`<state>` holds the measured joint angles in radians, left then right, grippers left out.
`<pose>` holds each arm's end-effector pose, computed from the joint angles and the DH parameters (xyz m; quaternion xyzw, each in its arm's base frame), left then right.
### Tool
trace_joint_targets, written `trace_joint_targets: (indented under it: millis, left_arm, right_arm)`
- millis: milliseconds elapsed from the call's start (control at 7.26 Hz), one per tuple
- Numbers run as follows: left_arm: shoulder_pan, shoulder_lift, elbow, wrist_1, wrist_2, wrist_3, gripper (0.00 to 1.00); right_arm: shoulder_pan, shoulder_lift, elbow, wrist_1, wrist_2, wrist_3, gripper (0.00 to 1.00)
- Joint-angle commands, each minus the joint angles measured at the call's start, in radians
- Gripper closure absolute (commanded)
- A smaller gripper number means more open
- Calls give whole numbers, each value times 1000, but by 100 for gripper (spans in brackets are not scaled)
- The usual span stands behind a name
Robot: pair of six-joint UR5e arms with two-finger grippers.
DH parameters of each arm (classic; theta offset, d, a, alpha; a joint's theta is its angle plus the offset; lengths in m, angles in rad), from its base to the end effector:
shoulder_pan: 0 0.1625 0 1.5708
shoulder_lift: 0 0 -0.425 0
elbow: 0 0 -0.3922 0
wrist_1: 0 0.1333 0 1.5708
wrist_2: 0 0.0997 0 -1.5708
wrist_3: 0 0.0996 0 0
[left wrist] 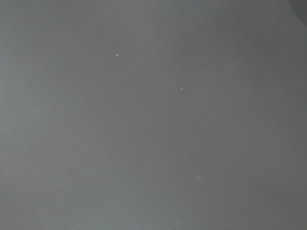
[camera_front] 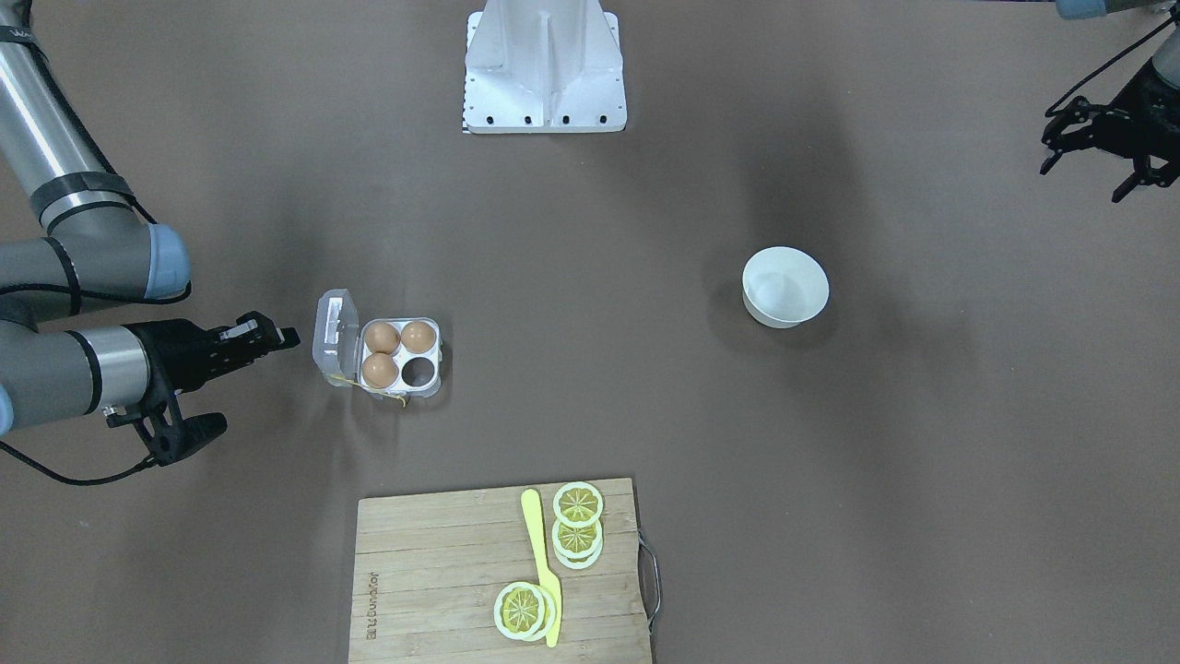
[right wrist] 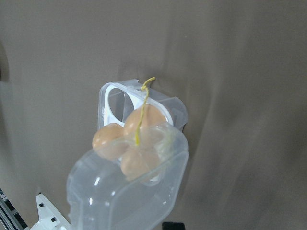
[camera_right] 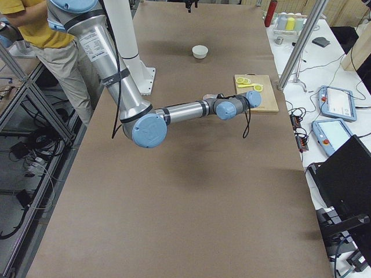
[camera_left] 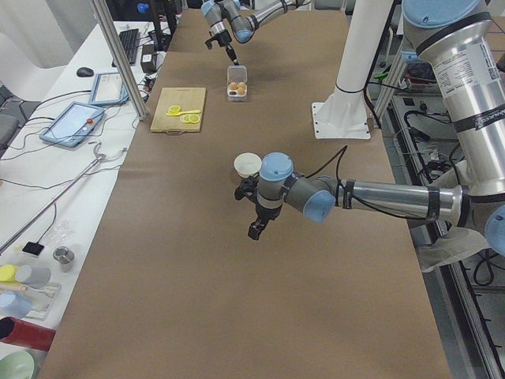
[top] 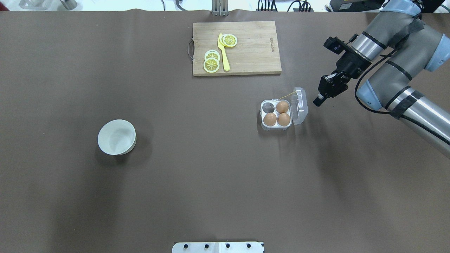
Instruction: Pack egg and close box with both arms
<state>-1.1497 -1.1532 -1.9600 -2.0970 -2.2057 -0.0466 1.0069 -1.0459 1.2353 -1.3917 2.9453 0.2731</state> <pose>0.0735 -0.3457 0.5850 0.1576 0.3485 0.2470 0.8903 -0.3431 -0.6091 0.4387 -0.1241 -0.6274 -0.2251 0.7351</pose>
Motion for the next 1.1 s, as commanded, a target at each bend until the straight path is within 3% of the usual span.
trace_joint_targets:
  millis: [0,276,413,551,689,964]
  left_arm:
    - [-1,29,30,-71,0,-22,3]
    - [-2,58,44,-122,-2,-132,2]
    - [-8,62,162,-279,-5,-136,2]
    - [-11,53,305,-426,-93,-134,2]
    - [-40,50,364,-480,-161,-130,2]
    - [-91,56,386,-483,-215,-127,2]
  right_arm:
    - [-27,20,-11,-1,17,0,92]
    - [-45,29,-11,-1,29,0,92]
    - [-45,29,-11,-1,29,0,92]
    - [-45,29,-11,-1,29,0,91]
    - [-47,29,-11,-1,29,2,91]
    - [-50,46,-13,-4,31,11,91]
